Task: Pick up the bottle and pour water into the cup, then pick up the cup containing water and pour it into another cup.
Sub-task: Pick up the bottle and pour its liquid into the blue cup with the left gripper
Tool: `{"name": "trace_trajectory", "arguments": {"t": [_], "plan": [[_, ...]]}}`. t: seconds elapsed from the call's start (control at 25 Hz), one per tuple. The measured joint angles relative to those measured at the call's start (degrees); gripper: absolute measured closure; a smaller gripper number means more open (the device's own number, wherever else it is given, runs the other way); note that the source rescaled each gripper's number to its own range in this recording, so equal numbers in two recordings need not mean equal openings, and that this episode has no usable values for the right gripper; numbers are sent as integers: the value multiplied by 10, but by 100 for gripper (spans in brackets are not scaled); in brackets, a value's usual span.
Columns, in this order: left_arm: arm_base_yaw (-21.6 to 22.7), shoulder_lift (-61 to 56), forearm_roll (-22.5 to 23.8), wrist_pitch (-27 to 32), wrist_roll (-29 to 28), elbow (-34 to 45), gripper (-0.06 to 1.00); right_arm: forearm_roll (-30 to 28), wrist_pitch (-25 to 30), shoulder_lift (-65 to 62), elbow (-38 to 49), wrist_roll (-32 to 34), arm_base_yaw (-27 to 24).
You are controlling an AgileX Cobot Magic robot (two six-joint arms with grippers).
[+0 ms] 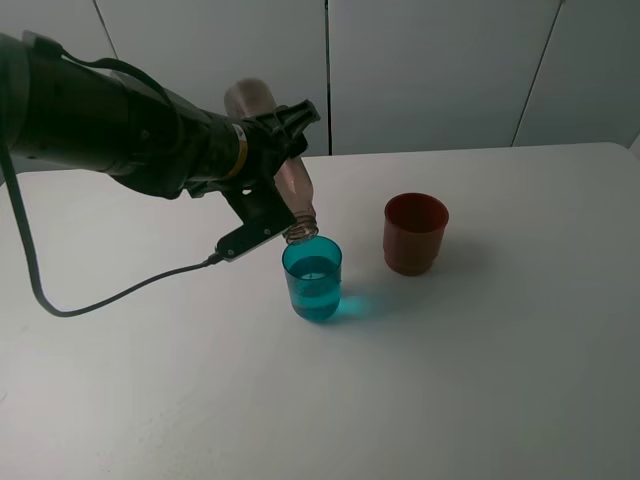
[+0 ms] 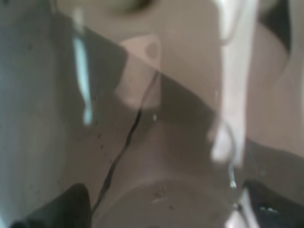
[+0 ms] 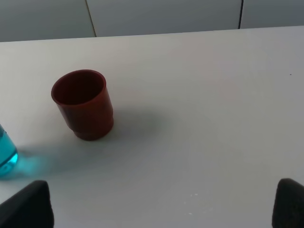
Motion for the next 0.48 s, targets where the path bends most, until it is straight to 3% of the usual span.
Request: {"name": "trace_trajectory", "arguments": {"t": [0.48], "plan": [[-14,0,0,10,46,-7,94,0,0,0,0,0,0]]}}
